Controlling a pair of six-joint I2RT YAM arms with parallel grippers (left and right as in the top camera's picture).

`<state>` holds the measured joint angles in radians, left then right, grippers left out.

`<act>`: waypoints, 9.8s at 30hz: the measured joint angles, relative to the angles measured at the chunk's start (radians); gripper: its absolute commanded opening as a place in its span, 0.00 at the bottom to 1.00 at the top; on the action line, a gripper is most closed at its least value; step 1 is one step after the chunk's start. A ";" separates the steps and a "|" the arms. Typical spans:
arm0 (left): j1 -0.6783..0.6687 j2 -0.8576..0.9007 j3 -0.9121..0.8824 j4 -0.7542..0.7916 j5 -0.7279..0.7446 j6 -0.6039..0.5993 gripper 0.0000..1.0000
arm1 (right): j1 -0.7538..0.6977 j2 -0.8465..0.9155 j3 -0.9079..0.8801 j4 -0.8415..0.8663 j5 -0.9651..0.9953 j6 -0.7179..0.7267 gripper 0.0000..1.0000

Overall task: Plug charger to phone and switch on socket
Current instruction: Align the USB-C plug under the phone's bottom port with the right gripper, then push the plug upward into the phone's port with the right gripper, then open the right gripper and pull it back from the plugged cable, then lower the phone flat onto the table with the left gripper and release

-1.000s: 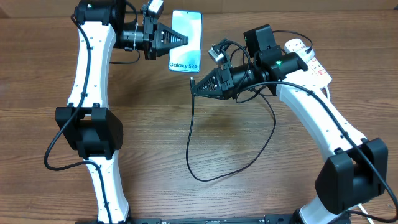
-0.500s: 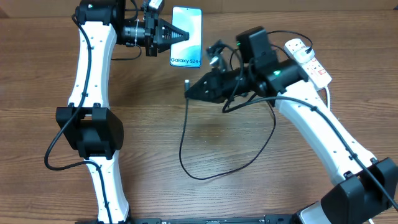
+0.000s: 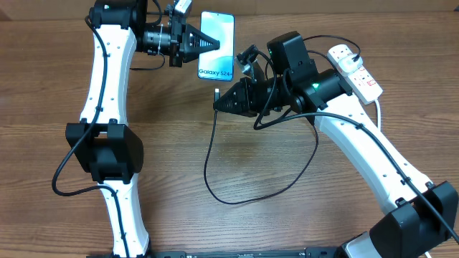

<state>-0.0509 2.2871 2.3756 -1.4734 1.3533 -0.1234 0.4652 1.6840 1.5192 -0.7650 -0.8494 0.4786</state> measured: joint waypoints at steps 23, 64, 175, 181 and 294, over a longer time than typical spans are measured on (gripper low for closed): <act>-0.002 0.000 0.000 -0.113 -0.031 0.132 0.04 | 0.000 0.000 0.000 0.016 -0.039 0.019 0.04; -0.013 0.000 0.000 -0.125 -0.035 0.160 0.04 | 0.000 0.000 0.000 0.011 -0.065 0.049 0.04; -0.029 0.000 0.000 -0.211 -0.096 0.232 0.04 | -0.072 0.013 -0.001 0.169 -0.034 0.098 0.04; -0.032 0.000 0.000 -0.211 -0.104 0.232 0.04 | -0.072 0.013 -0.001 0.169 -0.057 0.104 0.17; 0.033 0.002 -0.175 0.033 -0.348 0.103 0.04 | -0.079 0.021 -0.001 -0.132 0.242 0.172 1.00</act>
<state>-0.0181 2.2894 2.2009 -1.4406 1.0050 -0.0200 0.3862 1.7050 1.5185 -0.8974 -0.6075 0.6506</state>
